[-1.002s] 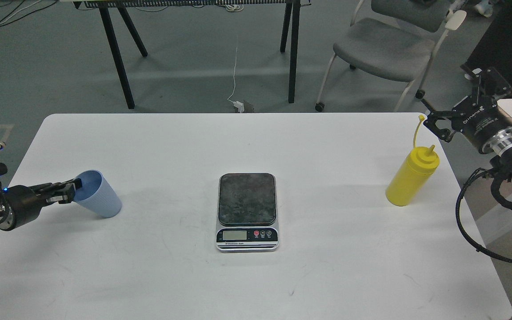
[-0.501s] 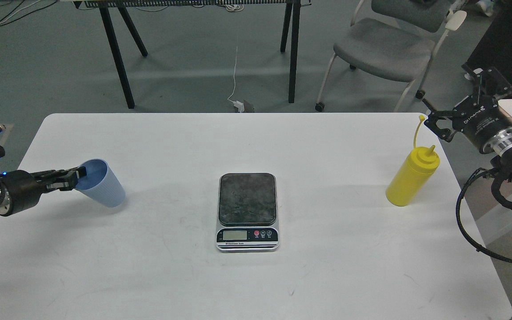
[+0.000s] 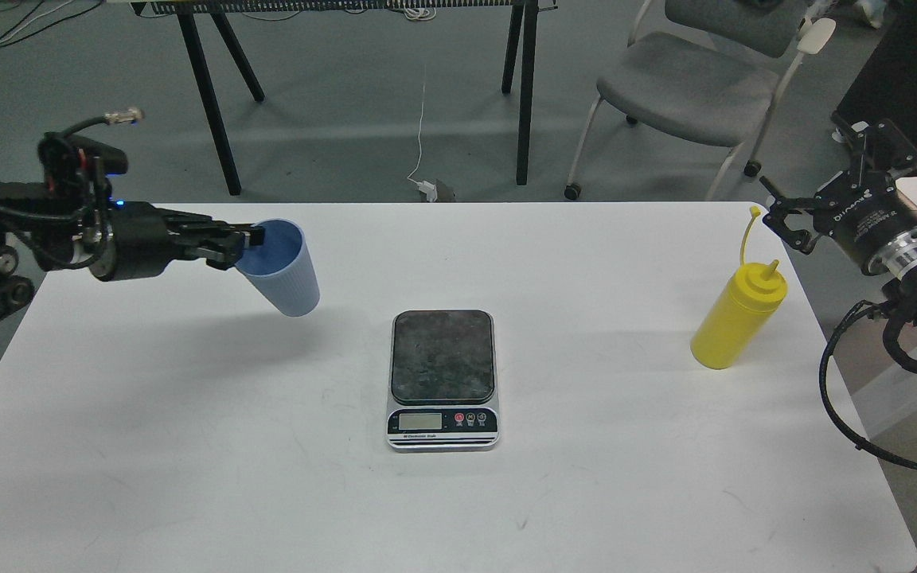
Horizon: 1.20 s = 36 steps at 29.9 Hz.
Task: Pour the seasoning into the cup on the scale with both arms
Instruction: 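Carry the cup over the scale and lower it onto the platform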
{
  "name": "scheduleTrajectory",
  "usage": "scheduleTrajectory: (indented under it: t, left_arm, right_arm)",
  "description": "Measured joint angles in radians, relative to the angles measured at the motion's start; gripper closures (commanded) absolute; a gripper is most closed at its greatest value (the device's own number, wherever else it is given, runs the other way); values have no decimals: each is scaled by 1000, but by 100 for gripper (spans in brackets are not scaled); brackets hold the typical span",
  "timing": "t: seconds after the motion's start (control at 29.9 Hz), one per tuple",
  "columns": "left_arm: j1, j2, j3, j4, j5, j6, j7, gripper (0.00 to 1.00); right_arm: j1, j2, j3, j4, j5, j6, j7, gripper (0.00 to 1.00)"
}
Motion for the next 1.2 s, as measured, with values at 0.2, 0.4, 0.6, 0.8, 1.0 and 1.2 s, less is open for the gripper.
scheduleTrajectory:
  t: [0.2, 0.4, 0.6, 0.8, 1.0, 1.2]
  left_arm:
    - [-48, -162, 0, -1, 125, -70, 0, 100]
    - [-72, -271, 1, 11, 161, -104, 0, 100]
    - [-98, -344, 6, 45, 162, -122, 0, 100]
    - [-103, -441, 12, 119, 191, -123, 0, 100]
    - [-102, -471, 12, 169, 205, -120, 0, 100]
    - [-94, -471, 11, 189, 205, -115, 0, 98]
  right_arm:
    - [-9, -7, 3, -2, 1, 0, 0, 1]
    - [-15, -14, 4, -5, 3, 0, 2, 1]
    - [-16, -7, 4, -6, 3, 0, 2, 1]
    - [-17, -3, 3, -6, 2, 0, 2, 1]
    - [-17, -3, 4, -6, 3, 0, 3, 1]
    - [-17, -3, 5, -6, 3, 0, 3, 1]
